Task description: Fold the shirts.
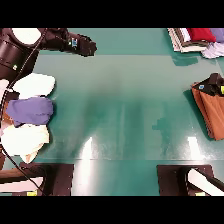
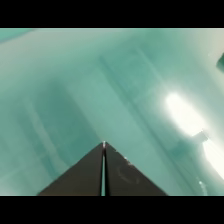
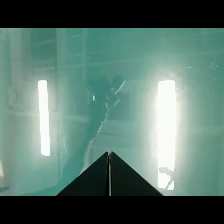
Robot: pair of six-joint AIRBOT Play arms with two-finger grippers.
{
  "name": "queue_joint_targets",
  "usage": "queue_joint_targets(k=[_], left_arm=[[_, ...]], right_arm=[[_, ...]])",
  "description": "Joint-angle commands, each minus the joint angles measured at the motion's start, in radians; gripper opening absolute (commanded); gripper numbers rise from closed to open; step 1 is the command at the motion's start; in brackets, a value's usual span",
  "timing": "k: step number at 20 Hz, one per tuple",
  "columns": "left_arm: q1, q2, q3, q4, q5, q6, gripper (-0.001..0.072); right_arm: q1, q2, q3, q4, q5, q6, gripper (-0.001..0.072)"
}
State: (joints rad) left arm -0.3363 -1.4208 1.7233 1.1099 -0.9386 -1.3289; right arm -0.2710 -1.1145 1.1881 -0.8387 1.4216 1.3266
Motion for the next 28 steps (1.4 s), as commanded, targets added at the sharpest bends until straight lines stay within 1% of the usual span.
queue_joint_targets(k=[1, 15, 17, 18, 19, 20, 22, 23, 26, 27, 28], left_arm=[[0.0, 0.0, 0.0, 0.0, 0.023, 0.0, 0.0024], [0.0, 0.0, 0.0, 0.0, 0.023, 0.001, 0.0024], [0.005, 0.0, 0.001, 0.04, 0.05, 0.002, 0.0024], [0.022, 0.005, 0.001, 0.102, 0.032, -0.004, 0.0024], [0.05, 0.005, 0.001, 0.181, -0.008, -0.042, 0.0023], [0.094, 0.005, 0.0, 0.279, -0.073, -0.11, 0.0024], [0.203, 0.005, -0.019, 0.423, -0.183, -0.2, 0.0023], [0.262, 0.005, -0.04, 0.447, -0.202, -0.212, 0.0023], [0.432, 0.005, -0.144, 0.448, -0.211, -0.208, 0.0025], [0.474, 0.004, -0.187, 0.448, -0.197, -0.209, 0.0102], [0.513, 0.004, -0.237, 0.448, -0.167, -0.21, 0.0484]], right_arm=[[0.001, 0.0, 0.001, 0.0, 0.002, 0.0, 0.0019], [0.001, 0.0, 0.0, 0.0, 0.021, 0.0, 0.0019], [0.001, 0.0, 0.0, 0.0, 0.022, 0.0, 0.0019], [0.001, 0.0, 0.0, 0.0, 0.023, 0.0, 0.0019], [0.001, 0.0, 0.0, 0.0, 0.022, 0.0, 0.0019], [0.001, 0.0, 0.0, 0.0, 0.023, 0.0, 0.0019], [0.001, 0.0, 0.0, 0.0, 0.034, 0.0, 0.0019], [0.001, 0.0, 0.0, 0.0, 0.034, 0.0, 0.0019], [0.001, 0.0, 0.0, 0.0, 0.034, 0.0, 0.0018], [0.001, 0.0, 0.0, 0.0, 0.033, 0.0, 0.0019], [0.001, 0.0, 0.0, 0.0, 0.029, 0.0, 0.0019]])
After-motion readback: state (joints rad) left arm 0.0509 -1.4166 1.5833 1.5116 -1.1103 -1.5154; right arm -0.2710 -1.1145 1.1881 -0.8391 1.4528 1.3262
